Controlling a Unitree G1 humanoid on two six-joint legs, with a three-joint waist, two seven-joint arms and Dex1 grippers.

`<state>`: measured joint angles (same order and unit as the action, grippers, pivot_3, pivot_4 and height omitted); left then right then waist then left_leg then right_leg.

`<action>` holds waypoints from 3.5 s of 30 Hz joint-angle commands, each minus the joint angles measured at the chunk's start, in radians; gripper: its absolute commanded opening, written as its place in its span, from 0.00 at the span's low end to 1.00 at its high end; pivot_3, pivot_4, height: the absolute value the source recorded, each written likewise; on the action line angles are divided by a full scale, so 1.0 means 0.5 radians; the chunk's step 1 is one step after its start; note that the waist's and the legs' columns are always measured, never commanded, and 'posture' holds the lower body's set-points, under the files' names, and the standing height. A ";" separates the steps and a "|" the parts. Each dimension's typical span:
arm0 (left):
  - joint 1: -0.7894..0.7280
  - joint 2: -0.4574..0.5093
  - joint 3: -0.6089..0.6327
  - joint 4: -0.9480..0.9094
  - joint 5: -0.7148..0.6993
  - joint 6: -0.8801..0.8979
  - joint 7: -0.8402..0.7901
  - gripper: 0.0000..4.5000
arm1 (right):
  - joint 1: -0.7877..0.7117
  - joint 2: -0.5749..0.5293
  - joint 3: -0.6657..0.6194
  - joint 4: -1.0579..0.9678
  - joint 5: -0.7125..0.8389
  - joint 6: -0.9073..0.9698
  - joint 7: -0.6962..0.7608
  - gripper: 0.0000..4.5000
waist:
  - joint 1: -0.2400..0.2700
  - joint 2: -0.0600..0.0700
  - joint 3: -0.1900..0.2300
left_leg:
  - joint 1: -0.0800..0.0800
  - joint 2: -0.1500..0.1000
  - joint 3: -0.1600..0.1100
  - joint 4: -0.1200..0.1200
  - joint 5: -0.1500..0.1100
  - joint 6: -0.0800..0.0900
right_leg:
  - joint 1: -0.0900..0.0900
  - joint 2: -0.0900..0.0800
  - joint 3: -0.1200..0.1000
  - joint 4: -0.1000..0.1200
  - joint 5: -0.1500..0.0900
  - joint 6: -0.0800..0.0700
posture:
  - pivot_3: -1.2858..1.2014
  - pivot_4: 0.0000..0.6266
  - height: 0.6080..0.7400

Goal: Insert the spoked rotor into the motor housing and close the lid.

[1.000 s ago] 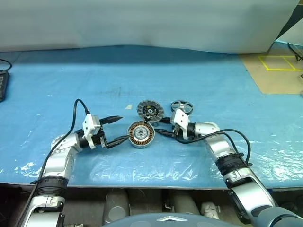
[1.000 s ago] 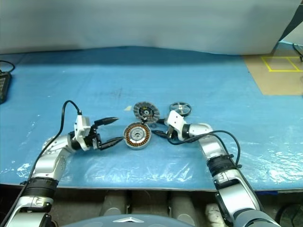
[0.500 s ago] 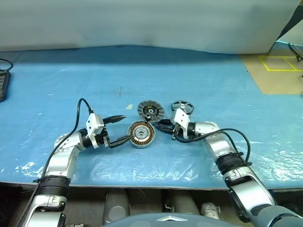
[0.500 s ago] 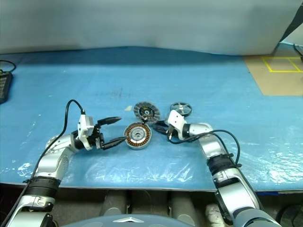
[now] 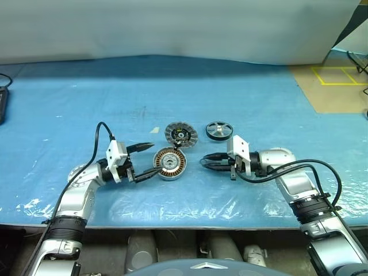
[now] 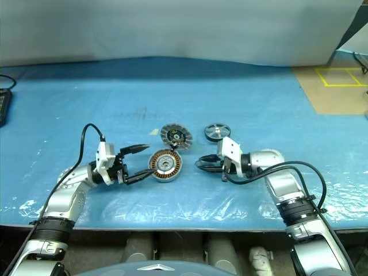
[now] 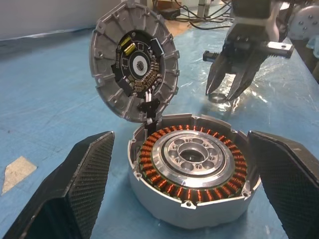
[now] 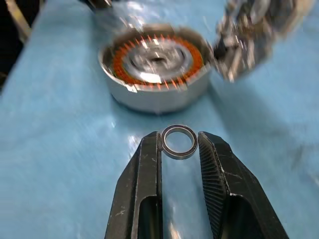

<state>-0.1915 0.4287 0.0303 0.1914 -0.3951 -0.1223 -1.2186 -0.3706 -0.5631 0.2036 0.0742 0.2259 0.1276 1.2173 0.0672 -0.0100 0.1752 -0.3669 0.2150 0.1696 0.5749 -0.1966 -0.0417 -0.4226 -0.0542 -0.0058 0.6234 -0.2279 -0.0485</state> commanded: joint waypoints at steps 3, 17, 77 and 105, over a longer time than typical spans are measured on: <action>0.031 0.030 0.015 -0.071 -0.039 -0.022 -0.019 1.00 | -0.131 0.081 0.008 -0.176 0.092 0.123 -0.030 0.14 | 0.004 0.000 0.000 | -0.001 0.001 0.002 0.000 0.000 0.000 | 0.000 -0.001 0.002 -0.001 0.000 0.000 | 0.52 0.24 1.00; 0.099 0.085 0.050 -0.056 -0.030 -0.097 -0.009 1.00 | -0.308 0.402 0.214 0.185 -0.092 -0.046 -0.093 0.14 | 0.002 0.000 0.000 | -0.002 -0.001 0.003 -0.001 0.000 -0.001 | -0.002 -0.001 0.001 -0.001 0.000 0.000 | 0.52 0.24 1.00; 0.141 0.125 0.034 -0.137 -0.022 -0.071 0.090 1.00 | -0.335 0.562 0.218 0.351 -0.099 -0.085 -0.067 0.85 | 0.002 0.000 0.000 | -0.002 0.000 0.003 0.000 0.004 -0.007 | -0.002 0.000 0.001 0.000 0.000 0.000 | 0.52 0.24 1.00; 0.137 0.124 0.034 -0.065 -0.003 -0.107 0.092 1.00 | -0.422 0.573 0.294 0.362 -0.135 -0.005 -0.058 0.00 | 0.000 0.000 0.000 | -0.002 -0.002 0.003 0.000 0.004 -0.008 | -0.002 0.000 0.001 0.001 0.000 0.000 | 0.52 0.24 1.00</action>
<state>-0.1168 0.4875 0.0386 0.1537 -0.3925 -0.1524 -1.1671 -0.5650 -0.2830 0.3411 0.2673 0.1574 0.1326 1.1759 0.0672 -0.0099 0.1752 -0.3677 0.2140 0.1711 0.5750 -0.1946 -0.0456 -0.4235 -0.0542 -0.0052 0.6238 -0.2278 -0.0485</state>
